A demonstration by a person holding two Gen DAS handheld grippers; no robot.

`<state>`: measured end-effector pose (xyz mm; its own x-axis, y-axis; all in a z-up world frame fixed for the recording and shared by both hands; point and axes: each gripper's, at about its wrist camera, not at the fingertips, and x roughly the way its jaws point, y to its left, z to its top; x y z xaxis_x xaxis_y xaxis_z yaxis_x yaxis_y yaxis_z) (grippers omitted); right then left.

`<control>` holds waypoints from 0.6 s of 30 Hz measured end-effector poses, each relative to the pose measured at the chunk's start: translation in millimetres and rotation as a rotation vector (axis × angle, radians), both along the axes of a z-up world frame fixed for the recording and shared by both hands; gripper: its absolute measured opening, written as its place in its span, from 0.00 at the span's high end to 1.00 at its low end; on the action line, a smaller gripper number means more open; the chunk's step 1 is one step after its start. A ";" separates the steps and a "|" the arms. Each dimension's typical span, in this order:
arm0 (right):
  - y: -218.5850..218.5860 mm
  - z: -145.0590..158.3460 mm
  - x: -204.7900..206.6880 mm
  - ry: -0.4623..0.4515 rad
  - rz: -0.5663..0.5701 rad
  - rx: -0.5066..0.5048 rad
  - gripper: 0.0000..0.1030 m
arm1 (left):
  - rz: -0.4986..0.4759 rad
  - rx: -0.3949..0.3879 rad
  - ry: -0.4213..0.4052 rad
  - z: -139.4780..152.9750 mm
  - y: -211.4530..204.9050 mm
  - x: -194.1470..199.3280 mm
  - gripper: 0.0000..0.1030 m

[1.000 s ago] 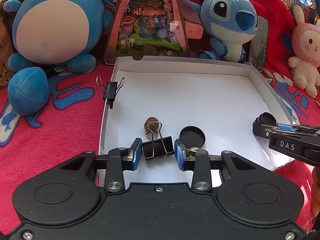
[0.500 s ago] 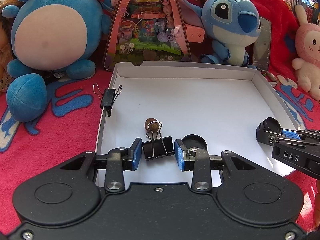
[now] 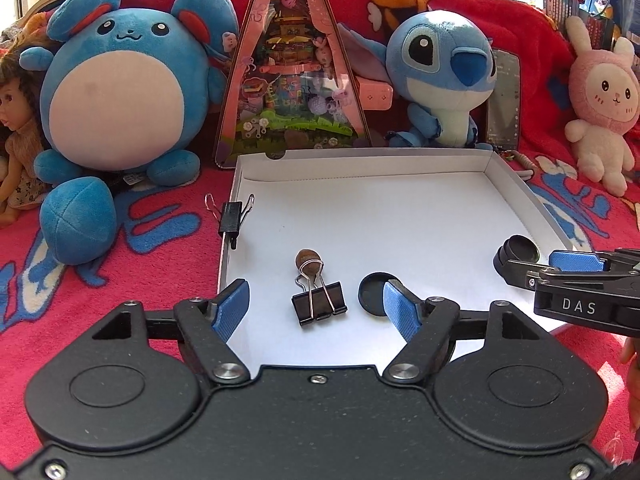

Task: Organize rigid objects
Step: 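Withdraw both tools from the box toward the objects on the blanket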

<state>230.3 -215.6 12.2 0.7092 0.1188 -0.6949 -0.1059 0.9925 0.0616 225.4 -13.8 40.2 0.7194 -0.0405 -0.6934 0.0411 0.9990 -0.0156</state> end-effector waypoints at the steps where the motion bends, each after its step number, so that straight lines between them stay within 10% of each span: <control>1: -1.0 2.1 -2.6 -0.007 0.001 0.001 0.29 | -0.004 -0.001 -0.005 1.6 0.5 -3.1 0.27; 18: -3.0 24.7 -57.7 -0.107 0.076 -0.005 0.18 | -0.075 -0.021 -0.064 18.9 10.6 -67.0 0.20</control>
<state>172.6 -218.5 36.9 0.7687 0.1716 -0.6162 -0.1864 0.9816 0.0407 158.5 -3.3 59.1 0.7564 -0.1098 -0.6448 0.1170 0.9926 -0.0317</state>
